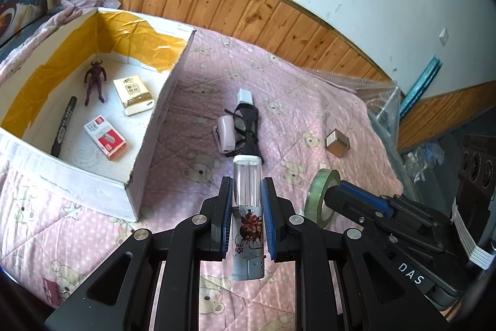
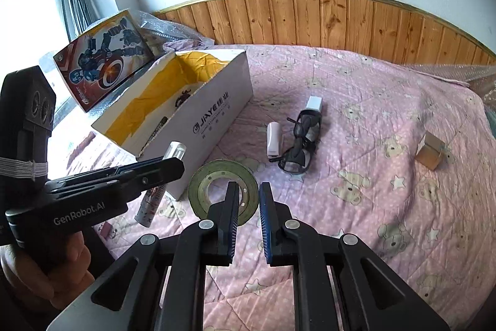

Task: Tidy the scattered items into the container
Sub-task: 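Carry the clear tube and green tape roll over the white box with both grippers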

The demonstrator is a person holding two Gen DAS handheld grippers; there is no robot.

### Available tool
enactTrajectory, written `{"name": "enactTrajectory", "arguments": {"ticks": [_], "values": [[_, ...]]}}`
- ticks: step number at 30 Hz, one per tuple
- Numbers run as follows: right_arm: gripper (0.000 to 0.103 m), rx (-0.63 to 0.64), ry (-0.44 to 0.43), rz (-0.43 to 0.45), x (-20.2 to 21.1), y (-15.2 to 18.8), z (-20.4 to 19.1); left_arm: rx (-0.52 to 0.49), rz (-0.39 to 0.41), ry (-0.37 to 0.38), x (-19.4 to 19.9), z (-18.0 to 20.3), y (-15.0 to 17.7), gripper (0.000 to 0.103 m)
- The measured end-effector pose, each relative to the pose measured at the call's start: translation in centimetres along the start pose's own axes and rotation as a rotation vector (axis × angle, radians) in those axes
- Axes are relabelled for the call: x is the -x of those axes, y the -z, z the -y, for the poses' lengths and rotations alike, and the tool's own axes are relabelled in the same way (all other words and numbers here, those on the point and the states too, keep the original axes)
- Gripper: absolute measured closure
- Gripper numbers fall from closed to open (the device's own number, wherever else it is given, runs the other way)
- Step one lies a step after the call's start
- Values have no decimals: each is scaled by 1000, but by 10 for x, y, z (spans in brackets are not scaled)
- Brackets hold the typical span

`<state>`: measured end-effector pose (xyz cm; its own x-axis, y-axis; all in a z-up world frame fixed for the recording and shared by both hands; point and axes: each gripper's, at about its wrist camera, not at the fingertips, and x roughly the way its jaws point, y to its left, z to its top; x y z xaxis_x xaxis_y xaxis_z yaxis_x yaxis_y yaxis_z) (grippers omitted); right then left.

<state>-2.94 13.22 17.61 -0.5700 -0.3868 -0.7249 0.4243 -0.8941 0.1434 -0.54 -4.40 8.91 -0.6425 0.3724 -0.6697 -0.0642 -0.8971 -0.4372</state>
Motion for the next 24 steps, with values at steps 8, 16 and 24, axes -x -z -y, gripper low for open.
{"name": "enactTrajectory", "arguments": {"ticks": [8, 16, 24], "values": [[89, 45, -23, 25, -6, -37, -27, 23, 47, -5, 18, -19, -24, 84], [89, 91, -51, 55, -13, -71, -54, 57, 93, -29, 32, -46, -49, 84], [89, 145, -86, 56, -29, -94, -84, 107, 140, -64, 46, -82, -71, 85]]}}
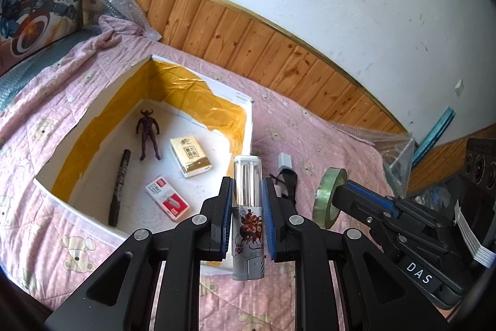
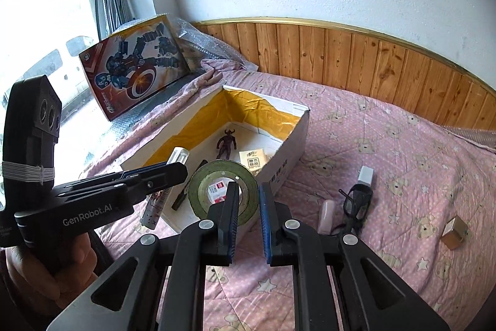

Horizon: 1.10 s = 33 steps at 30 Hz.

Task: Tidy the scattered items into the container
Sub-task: 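Carry the clear tube and green tape roll over the white box with both grippers, then release the clear tube with the left gripper while the right drops the tape roll inside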

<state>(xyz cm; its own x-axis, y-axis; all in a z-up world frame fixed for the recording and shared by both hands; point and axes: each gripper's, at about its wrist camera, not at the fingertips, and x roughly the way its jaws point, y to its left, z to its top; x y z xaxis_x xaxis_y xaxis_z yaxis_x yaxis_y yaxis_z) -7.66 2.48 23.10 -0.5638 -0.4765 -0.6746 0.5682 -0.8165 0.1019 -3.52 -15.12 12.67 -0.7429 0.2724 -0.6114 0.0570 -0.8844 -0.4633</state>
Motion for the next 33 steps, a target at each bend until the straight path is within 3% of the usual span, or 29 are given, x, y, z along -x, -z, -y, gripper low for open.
{"name": "enactTrajectory", "arguments": {"ticks": [17, 33], "values": [[89, 75, -73, -32, -57, -44, -28, 2, 21, -87, -7, -46, -42, 84], [89, 79, -118, -164, -130, -61, -29, 19, -111, -166, -48, -84, -54, 84]]}}
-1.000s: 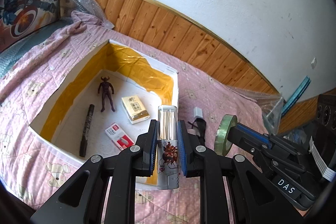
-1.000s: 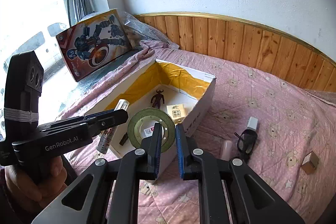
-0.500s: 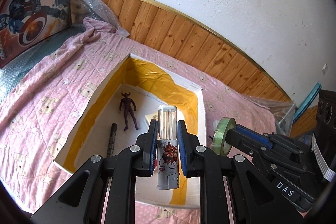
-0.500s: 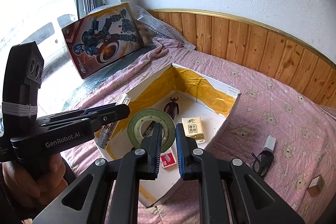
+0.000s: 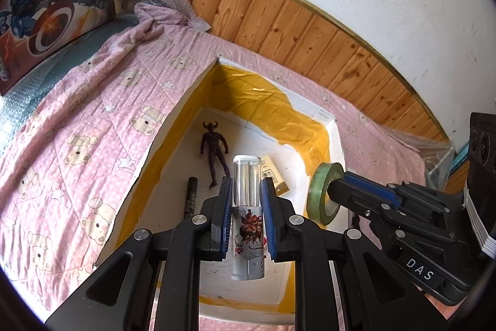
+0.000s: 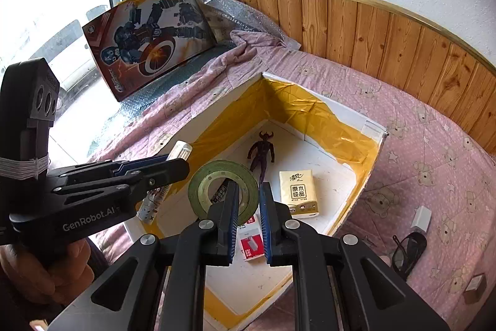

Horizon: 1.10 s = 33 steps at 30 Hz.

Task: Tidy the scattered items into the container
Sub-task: 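Release the clear tube with the left gripper while the right drops the tape roll inside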

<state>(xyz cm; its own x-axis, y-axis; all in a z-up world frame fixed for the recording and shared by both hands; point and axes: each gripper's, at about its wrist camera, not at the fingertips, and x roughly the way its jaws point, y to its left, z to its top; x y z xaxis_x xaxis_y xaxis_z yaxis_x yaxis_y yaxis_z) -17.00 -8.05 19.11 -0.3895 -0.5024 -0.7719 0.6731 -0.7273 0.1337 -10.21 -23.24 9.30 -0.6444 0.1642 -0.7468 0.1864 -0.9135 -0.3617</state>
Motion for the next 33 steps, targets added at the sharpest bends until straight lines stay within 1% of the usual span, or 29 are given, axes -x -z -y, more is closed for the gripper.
{"name": "enactTrajectory", "arguments": {"ticks": [4, 9, 16, 19, 21, 22, 23, 25, 28, 33], "values": [[89, -11, -4, -43, -19, -8, 7, -7, -48, -33, -12, -6, -2, 84], [89, -29, 12, -109, -49, -22, 23, -31, -103, -55, -24, -6, -4, 84], [89, -51, 52, -171, -86, -54, 42, -53, -132, -72, -37, -1, -9, 84], [88, -57, 73, -187, -100, -64, 48, -65, -164, -57, -45, 1, -9, 83], [84, -76, 65, -210, -112, -67, 54, -63, -175, -60, -49, 1, -8, 76], [75, -93, 67, -215, -116, -67, 59, -68, -175, -75, -50, 0, -7, 67], [68, -105, 74, -218, -118, -67, 62, -72, -169, -86, -50, -1, -7, 66], [67, -117, 74, -213, -118, -64, 65, -78, -167, -88, -48, -3, -5, 66], [67, -127, 67, -209, -114, -57, 66, -61, -164, -92, -45, -7, -3, 66], [67, -142, 42, -205, -102, -45, 65, -52, -161, -88, -35, -7, 1, 66]]}}
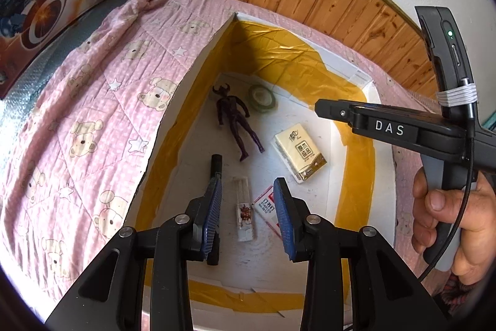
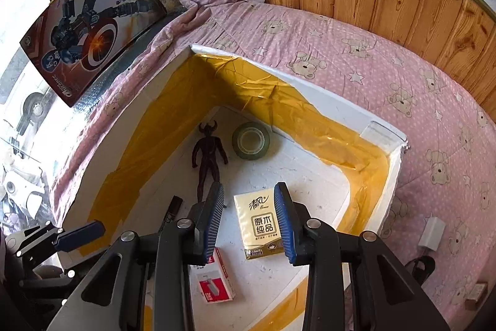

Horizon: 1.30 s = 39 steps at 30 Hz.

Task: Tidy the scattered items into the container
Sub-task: 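Release the clear tube with the left gripper while the right drops the tape roll inside, then move both open grippers back toward the dryer and glasses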

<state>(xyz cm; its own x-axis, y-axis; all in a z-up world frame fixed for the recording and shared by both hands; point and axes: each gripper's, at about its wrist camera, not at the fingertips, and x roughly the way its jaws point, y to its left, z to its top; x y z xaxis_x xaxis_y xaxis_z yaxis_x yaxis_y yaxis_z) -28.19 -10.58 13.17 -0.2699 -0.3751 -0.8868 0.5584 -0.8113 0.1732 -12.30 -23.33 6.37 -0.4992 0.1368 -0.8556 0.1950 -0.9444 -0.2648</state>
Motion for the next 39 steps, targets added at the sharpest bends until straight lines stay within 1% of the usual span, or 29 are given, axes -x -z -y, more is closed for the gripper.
{"name": "enactTrajectory", "arguments": {"ticks": [3, 6, 12, 21, 23, 24, 28, 39], "values": [[67, 2, -14, 8, 9, 8, -3, -8, 6, 3, 8, 5, 4, 66], [64, 3, -24, 12, 18, 18, -6, -14, 10, 4, 16, 10, 10, 66], [63, -4, -41, 28, 38, 36, -7, -36, 20, 3, 34, 23, 21, 65], [62, -29, -98, 92, 81, 62, -1, -73, 38, 3, 58, 45, 36, 65], [57, -37, -107, 107, 90, 68, 1, -80, 42, 0, 63, 50, 40, 65], [56, -40, -111, 115, 94, 70, 2, -85, 43, 1, 65, 53, 42, 65], [56, -57, -125, 136, 109, 82, 7, -98, 50, -5, 73, 62, 48, 64], [55, -78, -174, 183, 142, 120, 21, -156, 97, -57, 95, 85, 64, 64]]}}
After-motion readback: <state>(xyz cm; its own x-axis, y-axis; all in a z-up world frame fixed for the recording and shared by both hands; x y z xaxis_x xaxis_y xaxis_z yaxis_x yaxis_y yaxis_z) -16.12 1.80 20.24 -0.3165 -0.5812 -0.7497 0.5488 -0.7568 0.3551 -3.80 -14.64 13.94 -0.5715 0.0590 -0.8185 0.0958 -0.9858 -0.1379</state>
